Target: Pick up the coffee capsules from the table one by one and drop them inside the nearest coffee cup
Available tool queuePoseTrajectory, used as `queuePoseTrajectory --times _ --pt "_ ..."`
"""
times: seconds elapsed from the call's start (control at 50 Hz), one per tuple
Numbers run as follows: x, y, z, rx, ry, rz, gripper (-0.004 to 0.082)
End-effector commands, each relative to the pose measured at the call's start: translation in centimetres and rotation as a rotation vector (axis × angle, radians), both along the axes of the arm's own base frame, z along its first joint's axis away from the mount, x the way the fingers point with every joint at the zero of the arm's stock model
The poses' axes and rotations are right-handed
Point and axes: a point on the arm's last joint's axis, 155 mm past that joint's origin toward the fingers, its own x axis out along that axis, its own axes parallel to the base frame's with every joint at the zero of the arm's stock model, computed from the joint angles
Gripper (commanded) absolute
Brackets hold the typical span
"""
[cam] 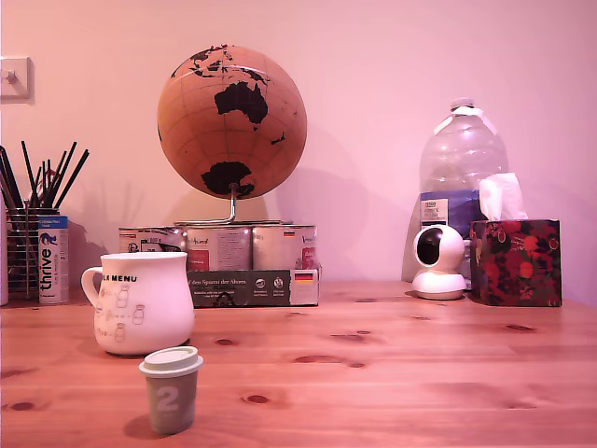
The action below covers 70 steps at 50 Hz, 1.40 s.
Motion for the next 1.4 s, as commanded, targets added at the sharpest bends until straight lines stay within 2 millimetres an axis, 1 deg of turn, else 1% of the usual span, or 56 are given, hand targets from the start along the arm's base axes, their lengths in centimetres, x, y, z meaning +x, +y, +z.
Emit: queuePoseTrajectory --times 0.0,0.4,0.78,1.0,1.38 --pt "0.1 0.2 -1.0 0.01 0.009 0.008 -0.0011" --pt "0.0 0.1 -0.9 0.007 0.007 0.002 -0.0011" --pt "-0.8 -1.0 -1.1 -0.007 0.023 -0.071 -0.0011" --pt "-0.9 -1.9 -1.8 -0.002 0.059 -0.121 -0.0011" --pt "-0.3 -2.8 -4.4 0.061 0.153 -0.161 -0.0008"
